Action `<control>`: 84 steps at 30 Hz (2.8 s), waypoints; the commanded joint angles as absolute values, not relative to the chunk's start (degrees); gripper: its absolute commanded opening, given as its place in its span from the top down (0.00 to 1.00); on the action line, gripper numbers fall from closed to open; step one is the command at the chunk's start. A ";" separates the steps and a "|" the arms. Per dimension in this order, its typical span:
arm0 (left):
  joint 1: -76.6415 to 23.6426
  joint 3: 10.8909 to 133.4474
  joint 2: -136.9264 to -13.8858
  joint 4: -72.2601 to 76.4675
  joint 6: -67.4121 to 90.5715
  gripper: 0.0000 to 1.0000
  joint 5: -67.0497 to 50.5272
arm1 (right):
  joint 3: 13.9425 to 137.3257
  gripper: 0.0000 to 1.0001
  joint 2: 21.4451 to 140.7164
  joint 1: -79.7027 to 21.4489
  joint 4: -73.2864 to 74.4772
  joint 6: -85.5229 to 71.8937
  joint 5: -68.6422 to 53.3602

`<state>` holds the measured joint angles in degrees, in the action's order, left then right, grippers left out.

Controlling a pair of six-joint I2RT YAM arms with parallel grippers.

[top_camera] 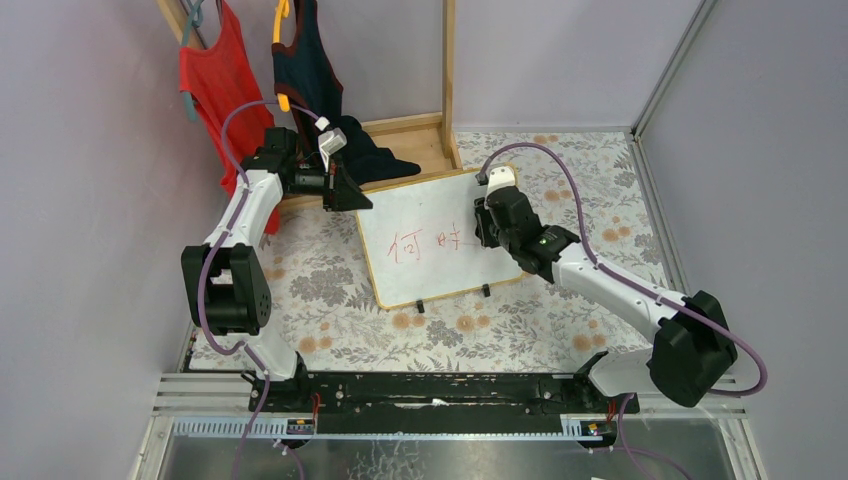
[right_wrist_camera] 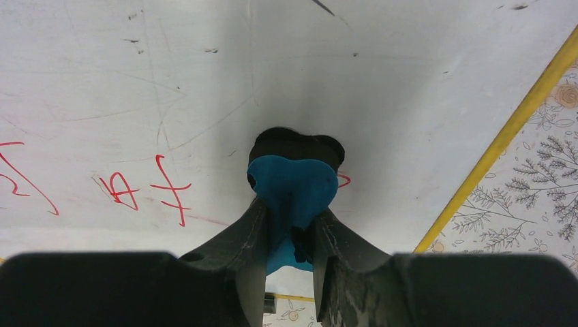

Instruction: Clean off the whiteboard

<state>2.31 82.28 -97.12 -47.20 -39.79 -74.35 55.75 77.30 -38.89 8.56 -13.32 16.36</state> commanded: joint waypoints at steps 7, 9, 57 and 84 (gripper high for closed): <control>2.19 82.19 -97.42 -47.81 -43.48 1.00 -69.35 | 58.29 1.00 77.85 -39.34 6.78 -12.26 19.66; 2.23 82.18 -97.47 -47.81 -43.46 1.00 -69.41 | 58.37 1.00 77.43 -38.79 7.92 -11.39 21.46; 2.75 82.29 -97.30 -49.92 -45.35 1.00 -69.79 | 62.15 1.00 80.04 -32.04 7.58 -12.25 23.32; 2.79 82.24 -96.95 -49.96 -44.84 1.00 -69.74 | 47.33 1.00 76.43 -35.96 1.30 -17.22 12.56</control>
